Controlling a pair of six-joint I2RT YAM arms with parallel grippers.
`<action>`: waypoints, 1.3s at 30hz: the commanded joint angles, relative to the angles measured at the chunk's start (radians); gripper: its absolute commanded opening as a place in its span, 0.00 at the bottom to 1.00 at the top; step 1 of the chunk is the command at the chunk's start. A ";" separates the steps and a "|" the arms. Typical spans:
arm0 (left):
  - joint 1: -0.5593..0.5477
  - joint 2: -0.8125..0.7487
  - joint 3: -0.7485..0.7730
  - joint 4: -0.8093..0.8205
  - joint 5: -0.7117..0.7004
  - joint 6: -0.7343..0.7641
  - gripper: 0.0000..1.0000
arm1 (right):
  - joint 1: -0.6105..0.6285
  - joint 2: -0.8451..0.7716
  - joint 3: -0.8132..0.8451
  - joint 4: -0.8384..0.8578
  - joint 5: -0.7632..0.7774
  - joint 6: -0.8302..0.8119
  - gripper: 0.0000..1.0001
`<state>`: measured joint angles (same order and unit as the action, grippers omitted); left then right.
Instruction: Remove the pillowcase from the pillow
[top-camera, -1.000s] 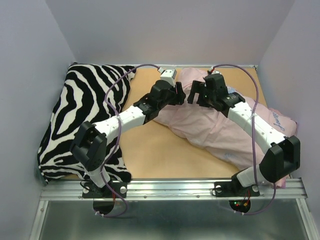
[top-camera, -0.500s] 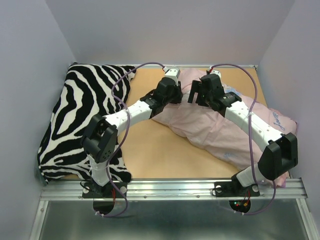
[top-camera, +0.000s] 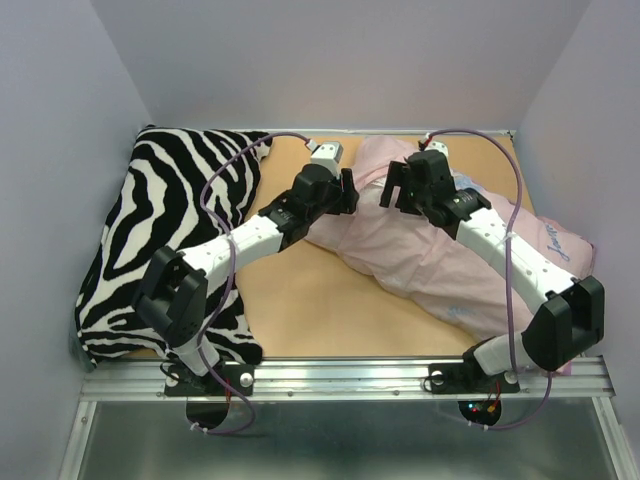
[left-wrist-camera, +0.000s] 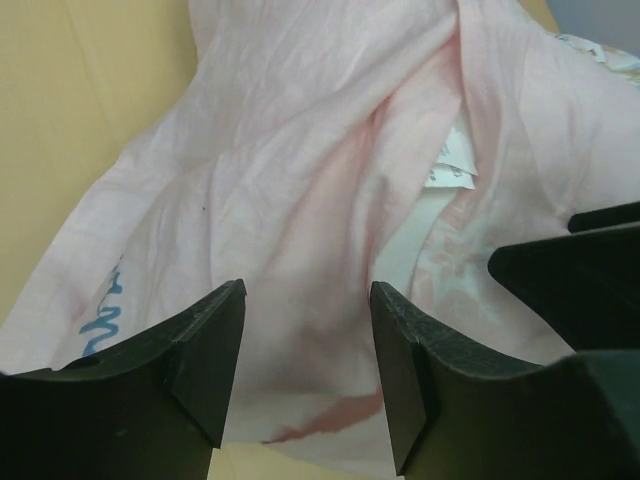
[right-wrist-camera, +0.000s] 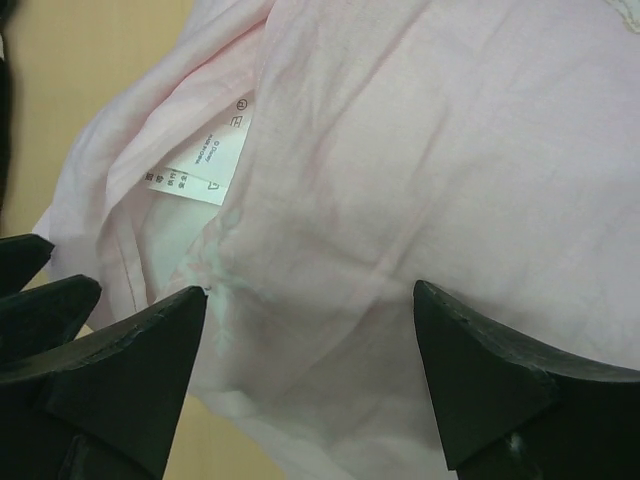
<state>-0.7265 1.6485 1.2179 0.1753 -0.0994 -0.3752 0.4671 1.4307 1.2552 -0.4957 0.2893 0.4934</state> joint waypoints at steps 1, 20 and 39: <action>-0.002 -0.091 -0.041 0.092 0.049 -0.010 0.64 | 0.004 -0.055 -0.037 0.011 0.024 0.000 0.89; 0.005 0.082 0.023 -0.030 -0.192 -0.080 0.00 | 0.002 -0.061 -0.135 0.037 0.047 0.002 0.78; 0.110 -0.136 -0.253 0.072 -0.286 -0.152 0.00 | -0.251 -0.182 -0.280 0.023 0.008 -0.018 0.01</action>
<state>-0.6949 1.5772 1.0000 0.2955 -0.2062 -0.5568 0.2924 1.2430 0.9821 -0.3737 0.2276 0.5030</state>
